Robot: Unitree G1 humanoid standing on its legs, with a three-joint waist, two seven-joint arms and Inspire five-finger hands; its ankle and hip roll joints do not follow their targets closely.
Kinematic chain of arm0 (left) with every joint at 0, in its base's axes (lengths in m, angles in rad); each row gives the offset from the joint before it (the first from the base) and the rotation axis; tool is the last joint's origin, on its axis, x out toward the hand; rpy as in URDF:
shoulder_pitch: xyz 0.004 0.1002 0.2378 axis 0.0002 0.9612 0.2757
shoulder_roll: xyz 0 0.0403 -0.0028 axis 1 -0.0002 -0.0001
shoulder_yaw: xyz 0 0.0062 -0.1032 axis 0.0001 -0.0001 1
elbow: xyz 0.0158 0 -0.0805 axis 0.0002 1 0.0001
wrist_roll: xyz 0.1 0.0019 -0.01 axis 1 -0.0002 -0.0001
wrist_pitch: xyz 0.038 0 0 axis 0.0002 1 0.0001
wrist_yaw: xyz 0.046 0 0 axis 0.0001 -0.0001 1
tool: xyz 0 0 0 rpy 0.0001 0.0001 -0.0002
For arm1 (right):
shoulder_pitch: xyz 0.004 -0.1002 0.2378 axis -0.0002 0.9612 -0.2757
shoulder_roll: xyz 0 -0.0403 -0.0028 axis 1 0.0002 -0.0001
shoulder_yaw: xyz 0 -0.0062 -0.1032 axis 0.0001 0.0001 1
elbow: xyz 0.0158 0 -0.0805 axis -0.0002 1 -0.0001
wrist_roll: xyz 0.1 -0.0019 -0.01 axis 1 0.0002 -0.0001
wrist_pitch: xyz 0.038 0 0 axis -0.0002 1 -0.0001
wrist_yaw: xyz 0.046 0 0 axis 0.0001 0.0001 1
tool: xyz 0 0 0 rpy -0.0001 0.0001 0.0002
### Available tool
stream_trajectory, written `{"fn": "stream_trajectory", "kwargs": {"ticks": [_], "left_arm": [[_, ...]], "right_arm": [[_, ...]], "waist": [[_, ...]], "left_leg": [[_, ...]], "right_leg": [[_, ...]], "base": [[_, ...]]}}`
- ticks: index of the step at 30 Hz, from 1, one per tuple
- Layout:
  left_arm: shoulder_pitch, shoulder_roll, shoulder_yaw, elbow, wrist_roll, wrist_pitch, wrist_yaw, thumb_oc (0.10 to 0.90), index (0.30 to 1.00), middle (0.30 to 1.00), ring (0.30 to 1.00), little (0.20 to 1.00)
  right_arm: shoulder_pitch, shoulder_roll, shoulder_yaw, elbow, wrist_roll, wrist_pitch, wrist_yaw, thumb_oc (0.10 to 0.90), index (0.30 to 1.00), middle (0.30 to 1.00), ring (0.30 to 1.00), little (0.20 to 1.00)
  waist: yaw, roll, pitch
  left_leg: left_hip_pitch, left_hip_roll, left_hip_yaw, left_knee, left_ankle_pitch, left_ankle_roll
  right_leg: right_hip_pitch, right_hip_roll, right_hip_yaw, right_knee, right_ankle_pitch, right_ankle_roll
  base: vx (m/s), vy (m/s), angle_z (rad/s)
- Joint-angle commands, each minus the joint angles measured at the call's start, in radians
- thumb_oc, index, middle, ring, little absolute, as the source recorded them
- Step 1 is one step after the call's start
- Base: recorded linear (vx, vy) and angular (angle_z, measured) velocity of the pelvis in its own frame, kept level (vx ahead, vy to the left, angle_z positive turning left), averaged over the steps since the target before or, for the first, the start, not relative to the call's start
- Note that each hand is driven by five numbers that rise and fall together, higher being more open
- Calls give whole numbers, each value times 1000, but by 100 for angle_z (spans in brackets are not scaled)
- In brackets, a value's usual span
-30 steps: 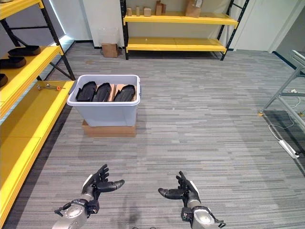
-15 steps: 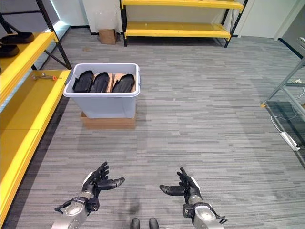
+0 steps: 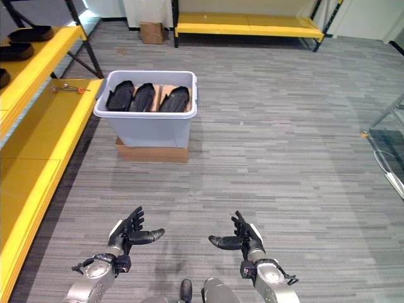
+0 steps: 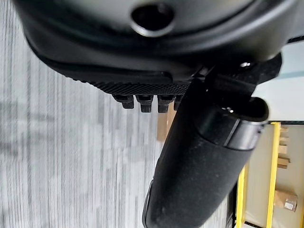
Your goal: Move parts from the plastic box to the shelf.
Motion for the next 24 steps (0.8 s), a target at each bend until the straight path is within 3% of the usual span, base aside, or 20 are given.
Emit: {"fn": "stream_trajectory", "kwargs": {"ticks": [1, 2, 3, 4, 6, 8, 10, 11, 18, 19, 20, 21, 22, 24], "left_arm": [[-51, 28, 3, -87, 36, -93, -28, 900, 1000, 1000, 1000, 1000], [-47, 26, -3, -81, 40, -90, -34, 900, 1000, 1000, 1000, 1000], [-40, 24, -1, -77, 45, -87, -43, 900, 1000, 1000, 1000, 1000], [-39, 23, -1, -77, 45, -87, -43, 900, 1000, 1000, 1000, 1000], [-28, 11, 4, -78, 59, -78, -44, 900, 1000, 1000, 1000, 1000], [-28, 8, 3, -82, 62, -77, -46, 900, 1000, 1000, 1000, 1000], [-27, 4, -1, -83, 63, -75, -51, 900, 1000, 1000, 1000, 1000], [-20, -7, -6, -80, 66, -75, -55, 900, 1000, 1000, 1000, 1000], [-40, -19, -22, -79, 43, -80, -42, 900, 1000, 1000, 1000, 1000], [-44, -23, -25, -77, 39, -82, -42, 900, 1000, 1000, 1000, 1000], [-59, -28, -33, -67, 29, -87, -40, 900, 1000, 1000, 1000, 1000], [-60, -28, -33, -66, 29, -87, -40, 900, 1000, 1000, 1000, 1000], [-64, -29, -38, -67, 26, -89, -40, 900, 1000, 1000, 1000, 1000], [-66, -30, -42, -67, 17, -91, -42, 900, 1000, 1000, 1000, 1000]], "right_arm": [[-45, -11, -15, -79, 5, -90, 6, 900, 1000, 1000, 1000, 1000], [-39, -11, -12, -76, 15, -96, 10, 900, 1000, 1000, 1000, 1000], [-27, -15, -17, -84, 24, -99, 11, 900, 1000, 1000, 1000, 1000], [-26, -16, -17, -84, 24, -99, 11, 900, 1000, 1000, 1000, 1000], [-10, -18, -24, -78, 21, -97, 11, 900, 1000, 1000, 1000, 1000], [-2, -19, -30, -86, 20, -92, 11, 900, 1000, 1000, 1000, 1000], [12, -21, -34, -93, 22, -90, 12, 900, 1000, 1000, 1000, 1000], [23, -25, -36, -93, 24, -88, 13, 900, 1000, 1000, 1000, 1000], [14, -50, -57, -105, 23, -95, 6, 900, 1000, 1000, 1000, 1000], [12, -52, -57, -104, 25, -95, 5, 900, 1000, 1000, 1000, 1000], [10, -62, -60, -104, 32, -99, 5, 900, 1000, 1000, 1000, 1000], [10, -63, -61, -104, 32, -99, 6, 900, 1000, 1000, 1000, 1000], [11, -67, -63, -104, 34, -100, 5, 900, 1000, 1000, 1000, 1000], [18, -76, -69, -104, 40, -100, 5, 900, 1000, 1000, 1000, 1000]], "waist": [[-11, -17, -86], [-19, -20, -95], [-22, -29, -105], [-23, -27, -102], [-30, -49, -122], [-47, -48, -126], [-55, -42, -135], [-57, -37, -158], [-68, 5, -176], [-71, 8, -174], [-75, 8, -160], [-75, 9, -160], [-72, 1, -147], [-61, -16, -122]], "left_leg": [[-39, -13, -70, 123, -116, -29], [-23, -20, -89, 104, -111, -25], [4, -30, -90, 76, -110, -27], [10, -28, -92, 72, -110, -26], [110, -64, -116, 5, -112, -21], [154, -71, -148, -13, -109, -27], [180, -63, -170, -19, -100, -39], [194, -42, -172, -11, -106, -54], [208, 27, -170, 14, -41, -119], [194, 31, -164, 49, -22, -138], [139, 25, -137, 202, 57, -187], [135, 24, -137, 209, 54, -187], [87, 14, -122, 312, 100, -215], [-8, -5, -95, 487, 144, -233]], "right_leg": [[42, 31, 38, -170, 195, 43], [21, 93, 52, -204, 183, 40], [28, 120, 34, -287, 195, 42], [35, 121, 33, -293, 197, 41], [3, 176, -66, -469, 311, 64], [-6, 187, -78, -493, 337, 69], [24, 178, -66, -514, 334, 52], [56, 173, -50, -515, 329, 25], [82, 165, -85, -485, 264, -11], [94, 159, -87, -488, 257, -13], [135, 142, -87, -505, 255, -16], [134, 142, -88, -506, 256, -16], [156, 129, -84, -512, 257, -19], [187, 105, -77, -518, 261, -28]], "base": [[147, 41, 14], [188, 23, 14], [192, 25, 15], [293, 6, 20], [374, -19, -4], [328, -43, 3], [284, -74, 41], [280, -109, 81], [222, -84, 14], [237, -65, 16], [157, -38, 20], [162, -56, 33], [78, -50, 28], [113, -87, 8]]}}
